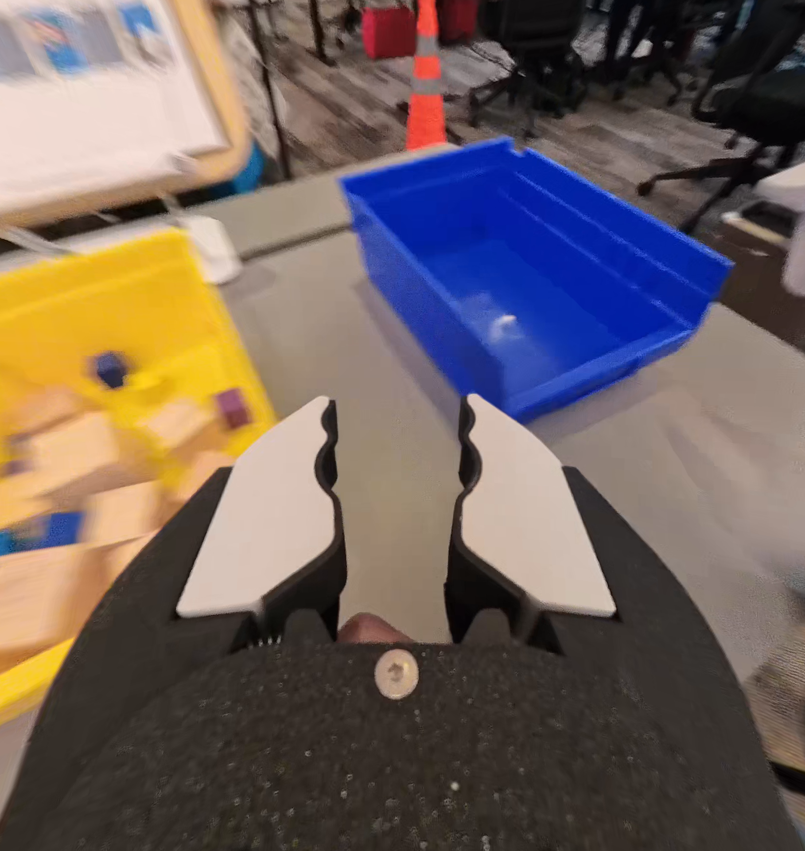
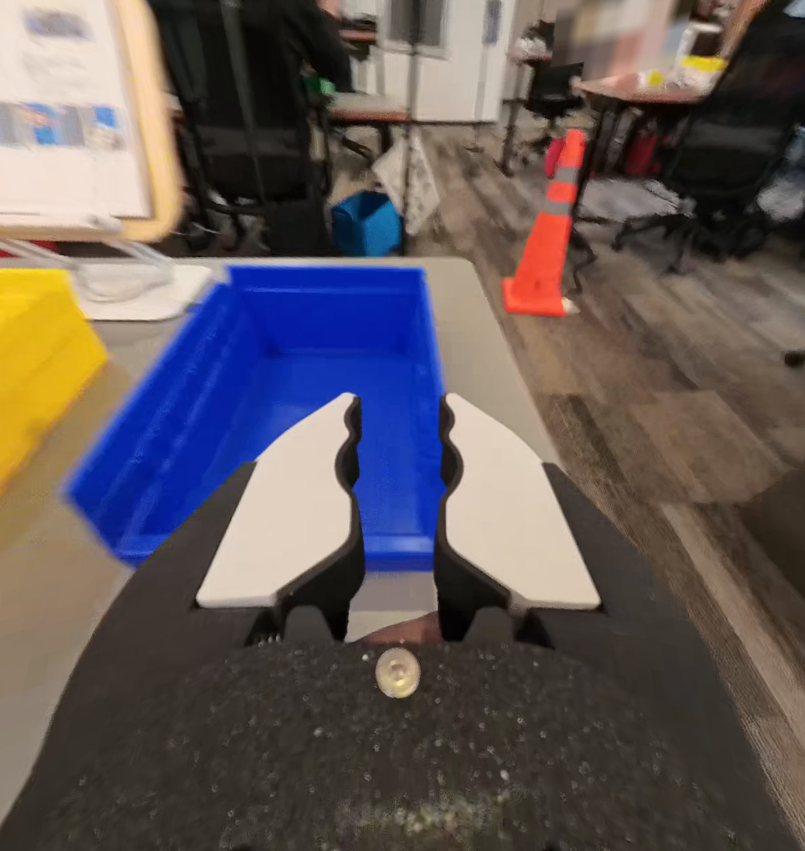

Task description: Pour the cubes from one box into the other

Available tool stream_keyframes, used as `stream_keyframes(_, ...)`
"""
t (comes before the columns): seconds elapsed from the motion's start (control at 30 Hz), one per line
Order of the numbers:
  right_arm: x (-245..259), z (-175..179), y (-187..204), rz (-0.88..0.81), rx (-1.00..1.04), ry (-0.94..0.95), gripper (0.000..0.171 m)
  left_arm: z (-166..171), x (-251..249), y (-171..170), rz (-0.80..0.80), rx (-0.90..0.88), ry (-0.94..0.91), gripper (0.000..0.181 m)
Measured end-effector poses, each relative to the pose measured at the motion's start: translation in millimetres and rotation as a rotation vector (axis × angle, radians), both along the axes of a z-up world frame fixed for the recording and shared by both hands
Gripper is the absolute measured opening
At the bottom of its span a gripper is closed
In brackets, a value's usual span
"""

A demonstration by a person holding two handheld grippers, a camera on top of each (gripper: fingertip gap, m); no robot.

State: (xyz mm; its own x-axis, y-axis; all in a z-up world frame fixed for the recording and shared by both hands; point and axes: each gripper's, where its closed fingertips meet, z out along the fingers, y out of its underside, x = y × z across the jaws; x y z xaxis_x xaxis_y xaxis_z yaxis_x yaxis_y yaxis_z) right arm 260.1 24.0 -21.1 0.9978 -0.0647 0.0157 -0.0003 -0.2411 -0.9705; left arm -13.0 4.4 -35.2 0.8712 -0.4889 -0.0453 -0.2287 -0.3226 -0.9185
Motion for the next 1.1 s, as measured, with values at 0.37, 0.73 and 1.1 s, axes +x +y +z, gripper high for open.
stream_keyframes(0.37, -343, -74, 1, 0.505, -0.18, 0.147, 0.05, -76, -250, 40, 0.365, -0.096, -0.019, 0.059)
stream_keyframes(0.73, -337, -104, 34, 0.091, -0.154, 0.119, 0.002, -87, -257, 64, 0.358, -0.103, -0.024, 0.003)
stream_keyframes(1.1, -510, -65, 42, 0.267, -0.131, 0.089, 0.004, -45, -430, 59, 0.518, 0.006, 0.026, 0.003)
